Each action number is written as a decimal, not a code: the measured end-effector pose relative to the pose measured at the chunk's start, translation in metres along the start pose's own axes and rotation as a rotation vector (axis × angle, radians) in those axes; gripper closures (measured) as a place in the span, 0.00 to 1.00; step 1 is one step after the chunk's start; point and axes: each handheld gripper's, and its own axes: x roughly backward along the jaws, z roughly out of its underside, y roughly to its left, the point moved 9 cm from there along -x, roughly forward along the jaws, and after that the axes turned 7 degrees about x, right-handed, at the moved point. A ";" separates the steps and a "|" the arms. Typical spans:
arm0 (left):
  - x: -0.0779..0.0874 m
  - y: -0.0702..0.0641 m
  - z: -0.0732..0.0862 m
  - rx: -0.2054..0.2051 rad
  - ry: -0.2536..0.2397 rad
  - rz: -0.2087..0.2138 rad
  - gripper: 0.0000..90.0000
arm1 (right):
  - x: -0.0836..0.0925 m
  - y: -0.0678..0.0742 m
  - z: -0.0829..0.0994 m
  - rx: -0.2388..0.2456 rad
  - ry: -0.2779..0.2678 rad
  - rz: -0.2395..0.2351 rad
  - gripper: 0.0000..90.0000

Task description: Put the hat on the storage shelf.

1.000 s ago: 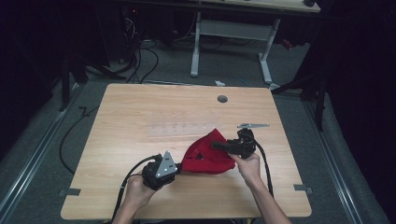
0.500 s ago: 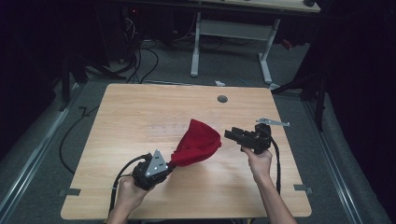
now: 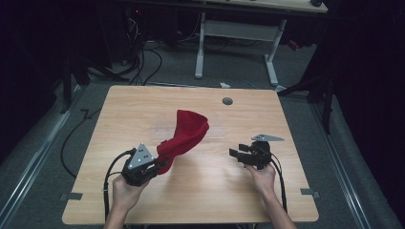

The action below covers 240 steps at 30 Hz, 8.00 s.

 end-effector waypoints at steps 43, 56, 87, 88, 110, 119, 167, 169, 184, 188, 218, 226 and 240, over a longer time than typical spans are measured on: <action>-0.008 0.045 -0.097 0.208 -0.213 -0.060 0.94 | -0.024 -0.015 0.033 0.161 0.101 0.235 0.42; -0.019 0.065 -0.114 0.176 -0.271 -0.089 0.94 | -0.024 -0.014 0.033 0.161 0.102 0.234 0.42; -0.053 0.105 -0.115 0.197 -0.304 -0.137 0.94 | -0.024 -0.013 0.034 0.162 0.103 0.233 0.41; -0.054 0.106 -0.114 0.193 -0.300 -0.141 0.94 | -0.024 -0.013 0.034 0.162 0.103 0.233 0.41; -0.058 0.120 -0.087 0.219 -0.296 -0.175 0.94 | -0.024 -0.013 0.034 0.166 0.101 0.232 0.41; -0.056 0.118 -0.077 0.217 -0.266 -0.191 0.93 | -0.024 -0.013 0.034 0.166 0.103 0.231 0.41; -0.021 0.110 -0.055 0.186 -0.210 -0.261 0.44 | -0.024 -0.013 0.034 0.167 0.103 0.230 0.41; -0.017 0.110 -0.055 0.190 -0.212 -0.261 0.44 | -0.024 -0.013 0.034 0.167 0.103 0.230 0.41; 0.000 0.103 -0.046 0.197 -0.211 -0.252 0.45 | -0.024 -0.012 0.034 0.167 0.103 0.230 0.41; 0.003 0.099 -0.043 0.200 -0.207 -0.245 0.45 | -0.024 -0.012 0.034 0.167 0.103 0.230 0.41; -0.011 0.069 0.003 0.193 -0.117 -0.179 0.47 | -0.024 -0.011 0.035 0.171 0.102 0.229 0.40; -0.023 0.061 0.022 0.176 -0.059 -0.173 0.48 | -0.023 -0.011 0.035 0.169 0.103 0.229 0.40; -0.048 0.062 0.051 0.120 0.005 -0.203 0.44 | -0.023 -0.010 0.035 0.168 0.103 0.229 0.40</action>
